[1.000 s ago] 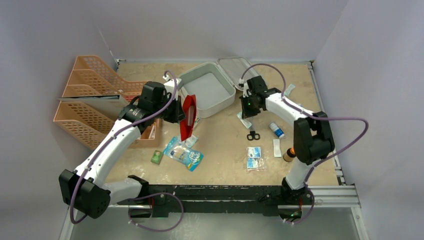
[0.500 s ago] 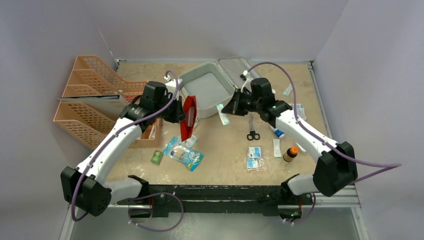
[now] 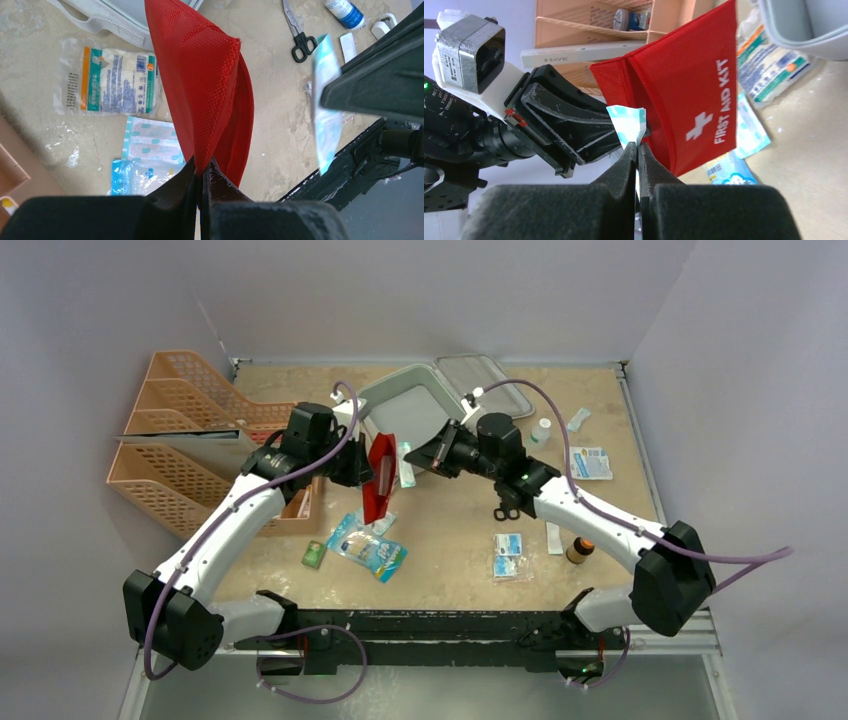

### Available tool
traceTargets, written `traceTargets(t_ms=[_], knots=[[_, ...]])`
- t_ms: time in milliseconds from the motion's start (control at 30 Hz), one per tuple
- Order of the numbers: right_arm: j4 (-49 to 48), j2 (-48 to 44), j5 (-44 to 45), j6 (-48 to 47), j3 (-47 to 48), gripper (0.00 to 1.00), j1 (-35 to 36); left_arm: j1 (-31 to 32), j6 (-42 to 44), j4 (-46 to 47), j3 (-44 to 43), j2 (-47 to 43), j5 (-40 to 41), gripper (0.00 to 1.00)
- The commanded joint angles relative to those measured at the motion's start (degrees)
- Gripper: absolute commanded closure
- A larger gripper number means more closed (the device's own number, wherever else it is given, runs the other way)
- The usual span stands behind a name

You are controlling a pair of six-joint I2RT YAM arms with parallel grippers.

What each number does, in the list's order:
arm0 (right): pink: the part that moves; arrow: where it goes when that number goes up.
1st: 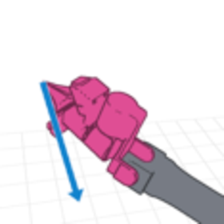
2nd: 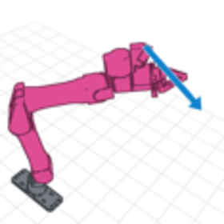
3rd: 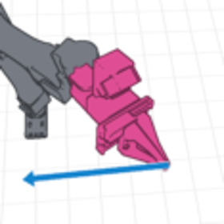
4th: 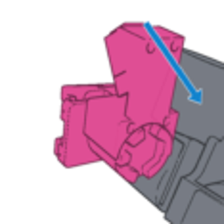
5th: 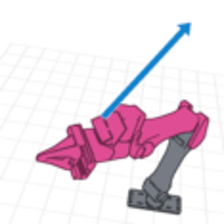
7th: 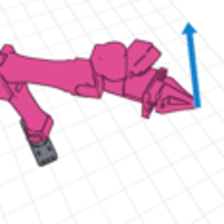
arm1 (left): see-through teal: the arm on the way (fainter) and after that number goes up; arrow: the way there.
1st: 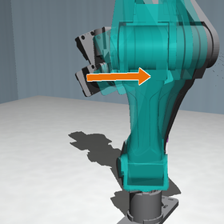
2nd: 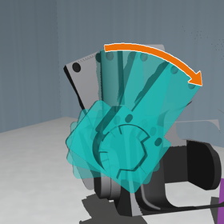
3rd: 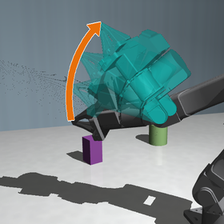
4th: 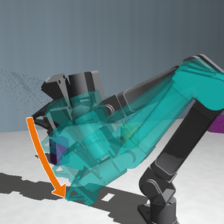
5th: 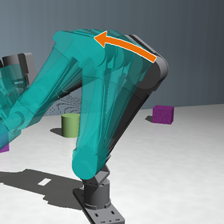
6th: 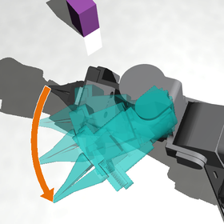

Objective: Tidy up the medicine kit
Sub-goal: Place the medical item at the medicine pouch.

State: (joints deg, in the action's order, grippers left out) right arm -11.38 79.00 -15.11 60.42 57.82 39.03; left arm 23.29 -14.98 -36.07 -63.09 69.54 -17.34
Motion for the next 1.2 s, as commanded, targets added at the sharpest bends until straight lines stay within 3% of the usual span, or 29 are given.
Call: traceTargets(t_ms=[0, 233, 933, 1167], knots=[[-7.01, 1.76, 4.87, 4.68, 1.08, 1.00, 3.17, -0.01, -0.66, 1.89, -0.38, -0.53, -2.36, 1.00], [-10.46, 5.85, 6.09, 7.81, 1.72, 1.00, 5.23, 0.00, -0.62, 2.06, -0.37, -0.61, -3.83, 1.00], [2.27, 10.85, 21.01, 3.69, 8.35, 1.00, 8.40, -0.09, -1.28, 3.25, -0.02, -0.72, -6.55, 1.00], [2.90, 12.37, 21.14, 3.87, 9.97, 0.95, 9.18, -0.09, -1.44, 3.20, 0.02, -0.80, -5.61, 1.00]])
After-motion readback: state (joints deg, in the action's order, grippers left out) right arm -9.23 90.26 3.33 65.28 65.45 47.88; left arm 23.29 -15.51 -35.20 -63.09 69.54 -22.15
